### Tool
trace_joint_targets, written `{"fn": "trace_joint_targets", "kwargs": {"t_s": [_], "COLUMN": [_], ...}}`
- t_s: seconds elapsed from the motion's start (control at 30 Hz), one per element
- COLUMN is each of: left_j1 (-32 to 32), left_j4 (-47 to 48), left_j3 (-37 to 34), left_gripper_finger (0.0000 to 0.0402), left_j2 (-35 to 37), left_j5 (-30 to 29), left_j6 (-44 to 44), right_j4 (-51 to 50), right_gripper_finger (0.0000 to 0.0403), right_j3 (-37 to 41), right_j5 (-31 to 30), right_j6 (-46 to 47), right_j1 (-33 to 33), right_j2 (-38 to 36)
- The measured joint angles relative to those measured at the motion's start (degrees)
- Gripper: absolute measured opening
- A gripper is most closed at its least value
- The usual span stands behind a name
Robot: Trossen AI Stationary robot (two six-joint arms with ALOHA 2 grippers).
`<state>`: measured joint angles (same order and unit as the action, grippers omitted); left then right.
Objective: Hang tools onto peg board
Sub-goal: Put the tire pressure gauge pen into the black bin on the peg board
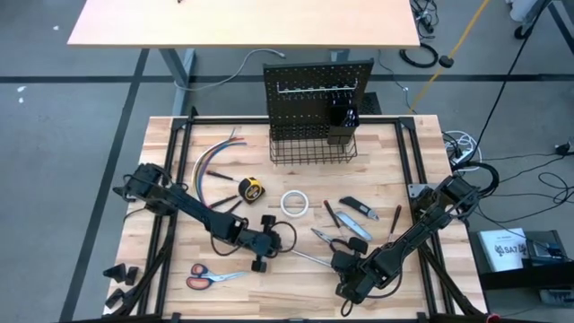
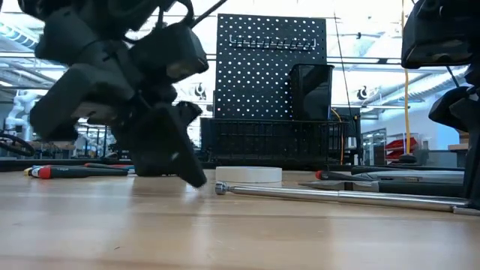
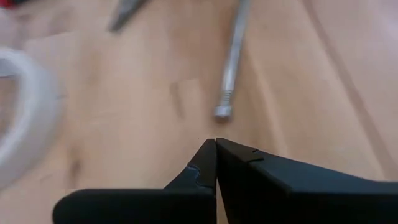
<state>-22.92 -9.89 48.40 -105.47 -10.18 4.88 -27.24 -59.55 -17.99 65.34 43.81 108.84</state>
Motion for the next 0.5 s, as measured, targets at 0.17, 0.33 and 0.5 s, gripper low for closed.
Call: {"fn": "trace_joint_targets", "kwargs": {"t_s": [0.17,0.33,0.5], "left_j1": [0.1,0.6,0.6], "left_j4": [-3.8,-4.1,-3.8], "left_j3": [0.1,0.2,0.2], "left_gripper_finger": [0.0002,0.0002,0.0001], "left_j2": [-3.2,-3.8,-3.8], "left_j5": [0.9,1.2,1.3], "left_j6": [-2.2,-2.2,-2.3], "right_j4": [0.3,0.9,1.1], "right_gripper_finger": [0.0007,0.0008,0.0008], "right_j3": [0.1,0.1,0.1], "right_j5": [-0.1,0.0,0.2], "right_j6": [0.0,-0.2,-0.6], "right_j1": [0.0,0.0,0.0], "right_j2": [0.0,0.0,0.0]}}
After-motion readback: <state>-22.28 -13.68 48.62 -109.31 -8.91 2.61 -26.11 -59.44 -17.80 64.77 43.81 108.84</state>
